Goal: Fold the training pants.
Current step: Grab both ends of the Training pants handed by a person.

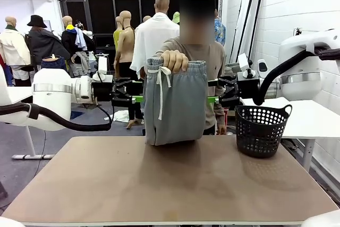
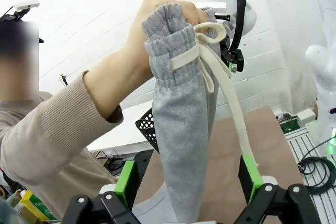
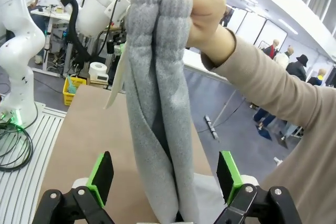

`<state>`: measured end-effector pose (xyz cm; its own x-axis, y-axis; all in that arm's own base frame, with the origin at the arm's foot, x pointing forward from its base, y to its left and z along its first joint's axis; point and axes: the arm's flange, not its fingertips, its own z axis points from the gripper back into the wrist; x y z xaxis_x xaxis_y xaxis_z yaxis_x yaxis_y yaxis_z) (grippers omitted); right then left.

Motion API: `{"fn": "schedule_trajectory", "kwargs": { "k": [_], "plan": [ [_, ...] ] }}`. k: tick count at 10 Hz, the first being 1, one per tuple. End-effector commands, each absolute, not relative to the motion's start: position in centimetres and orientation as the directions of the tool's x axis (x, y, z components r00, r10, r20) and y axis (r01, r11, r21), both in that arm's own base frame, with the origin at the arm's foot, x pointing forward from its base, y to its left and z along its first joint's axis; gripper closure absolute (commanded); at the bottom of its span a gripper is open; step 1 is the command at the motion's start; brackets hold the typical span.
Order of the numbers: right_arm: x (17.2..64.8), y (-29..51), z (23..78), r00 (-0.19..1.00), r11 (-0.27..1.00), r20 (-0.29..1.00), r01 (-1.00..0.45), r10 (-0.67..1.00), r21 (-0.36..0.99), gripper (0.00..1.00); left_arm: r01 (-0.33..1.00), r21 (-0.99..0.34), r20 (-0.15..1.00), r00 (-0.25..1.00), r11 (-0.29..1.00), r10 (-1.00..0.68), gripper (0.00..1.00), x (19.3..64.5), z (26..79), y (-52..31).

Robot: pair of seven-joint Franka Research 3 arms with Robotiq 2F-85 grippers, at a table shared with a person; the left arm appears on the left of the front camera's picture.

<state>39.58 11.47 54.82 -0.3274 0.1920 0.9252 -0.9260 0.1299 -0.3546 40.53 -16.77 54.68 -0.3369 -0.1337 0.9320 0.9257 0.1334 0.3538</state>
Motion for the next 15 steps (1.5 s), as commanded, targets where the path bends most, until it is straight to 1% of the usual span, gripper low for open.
{"fn": "schedule_trajectory", "kwargs": {
  "k": [1,7,9,12,15],
  "plan": [
    [40.4,11.8,54.8,-0.375,0.15,0.919,-0.908,0.123,-0.391,0.0,0.925,0.349,0.935,-0.333,0.151,-0.118,0.0,41.2,54.8,-18.1],
    [40.9,13.1,56.0,-0.376,0.099,0.923,-0.919,0.078,-0.382,0.0,0.926,0.346,0.937,-0.335,0.148,-0.095,0.0,40.5,57.3,-19.7],
    [41.2,13.2,56.0,-0.367,0.088,0.927,-0.924,0.072,-0.372,0.0,0.933,0.32,0.947,-0.309,0.163,-0.087,0.0,40.1,58.0,-20.6],
    [41.6,13.7,56.1,-0.367,0.07,0.928,-0.926,0.065,-0.371,0.0,0.946,0.271,0.96,-0.252,0.178,-0.119,0.0,40.9,58.5,-21.7],
    [42.2,14.6,56.1,-0.367,0.07,0.929,-0.927,0.053,-0.37,0.0,0.952,0.255,0.963,-0.234,0.171,-0.133,0.0,41.5,58.5,-22.4]
  ]
}}
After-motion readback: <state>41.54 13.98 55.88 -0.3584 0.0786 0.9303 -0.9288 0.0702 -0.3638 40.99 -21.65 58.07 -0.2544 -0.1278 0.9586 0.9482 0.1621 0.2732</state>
